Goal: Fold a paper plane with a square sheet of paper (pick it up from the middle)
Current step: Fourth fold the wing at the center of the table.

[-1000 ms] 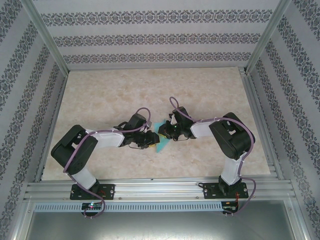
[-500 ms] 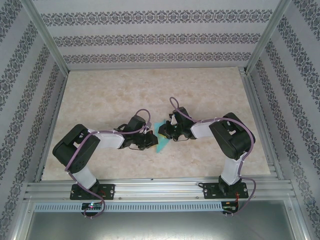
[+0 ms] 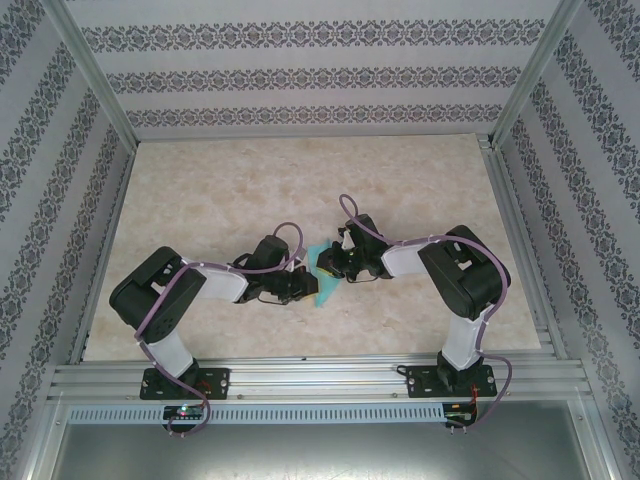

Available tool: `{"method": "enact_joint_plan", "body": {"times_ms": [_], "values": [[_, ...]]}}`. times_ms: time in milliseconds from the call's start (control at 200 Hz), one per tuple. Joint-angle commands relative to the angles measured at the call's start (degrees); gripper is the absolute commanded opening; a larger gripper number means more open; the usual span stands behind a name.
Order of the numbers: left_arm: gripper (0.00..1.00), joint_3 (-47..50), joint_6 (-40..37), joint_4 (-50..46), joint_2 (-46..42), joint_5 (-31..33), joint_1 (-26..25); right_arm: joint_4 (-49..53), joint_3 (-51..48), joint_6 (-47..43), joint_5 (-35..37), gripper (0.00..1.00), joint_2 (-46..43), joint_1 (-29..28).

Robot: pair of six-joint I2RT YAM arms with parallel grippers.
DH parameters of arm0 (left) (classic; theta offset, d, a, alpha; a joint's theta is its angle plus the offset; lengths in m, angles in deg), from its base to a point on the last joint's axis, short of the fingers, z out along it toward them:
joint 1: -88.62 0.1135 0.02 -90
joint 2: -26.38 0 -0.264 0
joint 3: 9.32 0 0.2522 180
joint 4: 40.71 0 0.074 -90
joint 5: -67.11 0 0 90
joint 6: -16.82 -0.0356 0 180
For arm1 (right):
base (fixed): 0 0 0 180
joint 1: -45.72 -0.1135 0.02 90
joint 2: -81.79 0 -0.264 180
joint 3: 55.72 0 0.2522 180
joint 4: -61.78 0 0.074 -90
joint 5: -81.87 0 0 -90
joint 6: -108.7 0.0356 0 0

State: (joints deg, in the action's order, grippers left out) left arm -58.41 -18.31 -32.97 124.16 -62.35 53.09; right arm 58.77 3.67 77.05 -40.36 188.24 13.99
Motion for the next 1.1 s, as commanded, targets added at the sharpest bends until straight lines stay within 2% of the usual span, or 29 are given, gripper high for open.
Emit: {"method": "enact_joint_plan", "body": {"times_ms": [0, 185, 380, 490, 560, 689, 744, 899, 1094], "values": [[0.08, 0.7, -2.0, 3.5, 0.4, -4.2, -0.3, 8.2, -2.6, -1.3, 6.4, 0.14, 4.1, 0.2], [0.07, 0.7, -1.9, 2.2, 1.8, -4.8, -0.4, 8.7, -2.5, -1.3, 6.6, 0.13, 4.3, 0.1], [0.17, 2.1, -3.5, -5.9, -1.3, -1.3, -0.4, 9.1, -2.6, -1.6, 7.0, 0.13, 4.6, 0.0], [0.22, 4.5, -1.9, -5.1, -5.8, -0.7, -0.4, 9.0, -2.7, -1.6, 7.0, 0.13, 4.6, -0.2], [0.24, 6.7, -0.4, -6.9, -11.8, 4.1, -0.3, 8.9, -3.0, -1.2, 7.1, 0.13, 4.3, -0.5], [0.28, 9.2, 2.0, -18.3, -25.5, 18.7, 0.0, 7.8, -3.7, 0.7, 8.1, 0.13, 3.8, -1.3], [0.31, 10.2, 3.3, -20.8, -30.1, 21.6, 1.1, 6.8, -4.5, 2.1, 8.8, 0.13, 3.4, -1.7], [0.32, 9.2, 3.3, -23.5, -34.1, 20.2, 2.9, 4.9, -6.4, 6.8, 13.2, 0.13, 2.2, -4.4], [0.32, 4.4, 3.0, -18.3, -28.2, 11.5, 3.0, 3.4, -7.9, 10.2, 17.2, 0.13, 0.9, -6.4]]}}
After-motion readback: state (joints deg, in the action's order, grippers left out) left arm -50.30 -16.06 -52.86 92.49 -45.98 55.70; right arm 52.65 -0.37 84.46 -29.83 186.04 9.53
